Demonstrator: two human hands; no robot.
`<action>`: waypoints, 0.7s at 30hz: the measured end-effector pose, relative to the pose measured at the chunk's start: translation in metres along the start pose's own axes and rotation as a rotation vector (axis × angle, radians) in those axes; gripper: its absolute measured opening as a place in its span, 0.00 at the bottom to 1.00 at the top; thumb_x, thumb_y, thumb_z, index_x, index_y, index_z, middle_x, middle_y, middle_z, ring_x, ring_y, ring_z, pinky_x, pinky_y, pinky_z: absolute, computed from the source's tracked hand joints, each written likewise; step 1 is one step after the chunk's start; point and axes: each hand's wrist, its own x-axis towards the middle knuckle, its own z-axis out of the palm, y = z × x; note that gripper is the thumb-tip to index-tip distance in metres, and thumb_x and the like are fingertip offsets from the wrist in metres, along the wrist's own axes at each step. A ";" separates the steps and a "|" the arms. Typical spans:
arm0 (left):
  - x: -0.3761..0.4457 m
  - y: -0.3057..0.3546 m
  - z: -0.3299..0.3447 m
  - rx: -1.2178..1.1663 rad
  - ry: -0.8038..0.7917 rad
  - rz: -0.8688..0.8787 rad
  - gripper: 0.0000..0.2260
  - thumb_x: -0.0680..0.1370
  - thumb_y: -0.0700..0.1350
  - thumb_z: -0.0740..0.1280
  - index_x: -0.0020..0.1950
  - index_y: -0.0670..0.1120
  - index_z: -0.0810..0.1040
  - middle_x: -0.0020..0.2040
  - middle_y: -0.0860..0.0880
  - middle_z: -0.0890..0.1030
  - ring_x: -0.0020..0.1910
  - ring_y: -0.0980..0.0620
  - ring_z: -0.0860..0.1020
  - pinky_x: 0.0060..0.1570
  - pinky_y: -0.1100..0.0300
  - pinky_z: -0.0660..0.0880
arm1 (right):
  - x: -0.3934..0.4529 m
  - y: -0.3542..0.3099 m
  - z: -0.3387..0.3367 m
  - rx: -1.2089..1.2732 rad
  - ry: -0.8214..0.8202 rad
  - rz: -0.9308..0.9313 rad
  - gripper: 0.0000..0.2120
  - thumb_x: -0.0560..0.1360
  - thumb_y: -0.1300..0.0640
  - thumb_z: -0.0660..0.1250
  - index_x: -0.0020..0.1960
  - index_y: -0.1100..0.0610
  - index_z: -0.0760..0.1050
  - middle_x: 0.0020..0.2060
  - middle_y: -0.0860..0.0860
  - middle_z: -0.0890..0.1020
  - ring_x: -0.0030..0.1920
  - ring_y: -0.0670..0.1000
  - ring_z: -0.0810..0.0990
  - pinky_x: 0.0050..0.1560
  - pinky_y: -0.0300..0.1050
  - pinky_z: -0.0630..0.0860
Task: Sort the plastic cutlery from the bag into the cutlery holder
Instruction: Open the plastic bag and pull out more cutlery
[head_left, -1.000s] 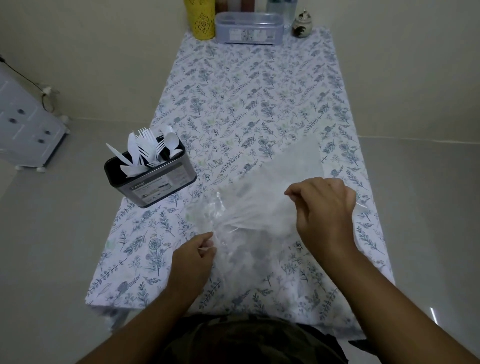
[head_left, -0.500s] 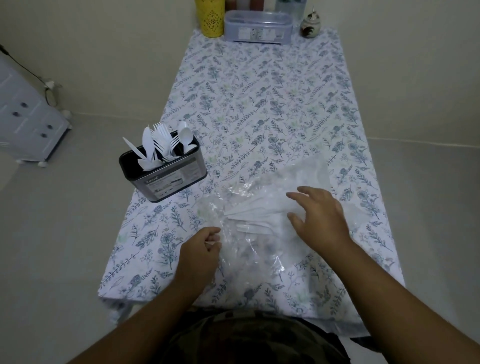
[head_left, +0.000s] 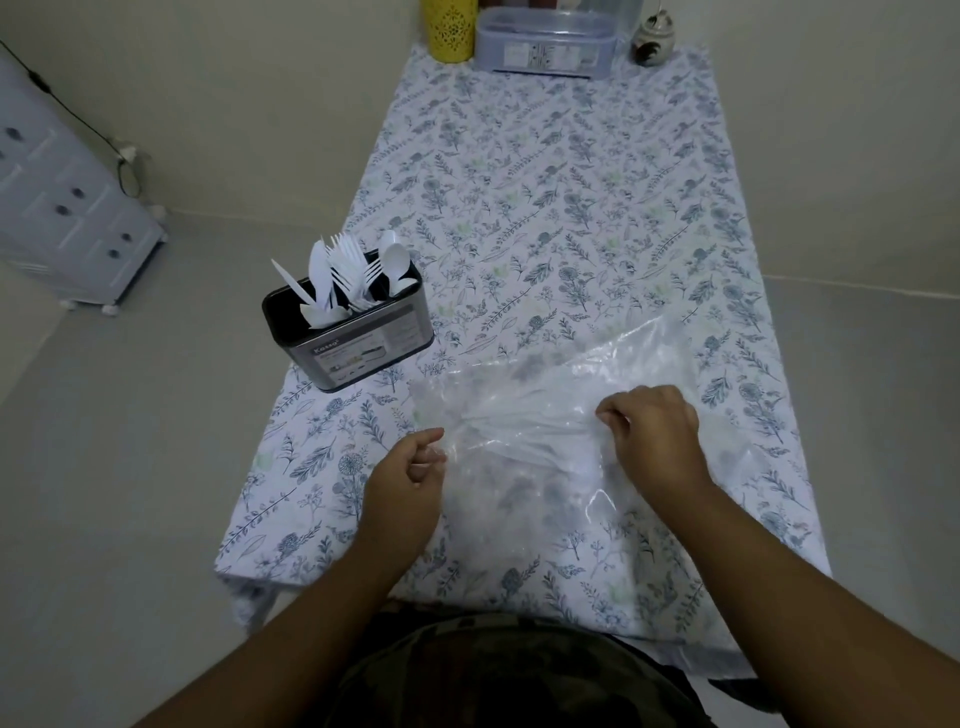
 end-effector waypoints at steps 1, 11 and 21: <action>0.001 -0.002 -0.001 0.027 0.004 0.012 0.15 0.81 0.36 0.65 0.64 0.52 0.79 0.45 0.54 0.81 0.35 0.62 0.75 0.36 0.69 0.74 | 0.002 -0.007 -0.008 0.003 0.062 -0.027 0.04 0.75 0.61 0.75 0.45 0.53 0.85 0.39 0.49 0.84 0.50 0.59 0.77 0.50 0.48 0.64; -0.006 -0.007 0.002 0.061 -0.036 0.036 0.14 0.80 0.40 0.68 0.66 0.49 0.78 0.35 0.55 0.74 0.29 0.62 0.71 0.32 0.70 0.70 | -0.007 -0.062 -0.058 0.021 0.238 -0.170 0.05 0.76 0.60 0.74 0.47 0.50 0.85 0.41 0.47 0.82 0.50 0.51 0.69 0.50 0.43 0.55; -0.008 -0.005 0.005 0.036 -0.087 0.028 0.09 0.80 0.43 0.69 0.58 0.54 0.80 0.41 0.49 0.83 0.32 0.57 0.76 0.32 0.63 0.77 | -0.010 -0.076 -0.071 0.042 0.236 -0.170 0.05 0.78 0.57 0.72 0.48 0.48 0.84 0.42 0.46 0.81 0.49 0.49 0.69 0.49 0.45 0.56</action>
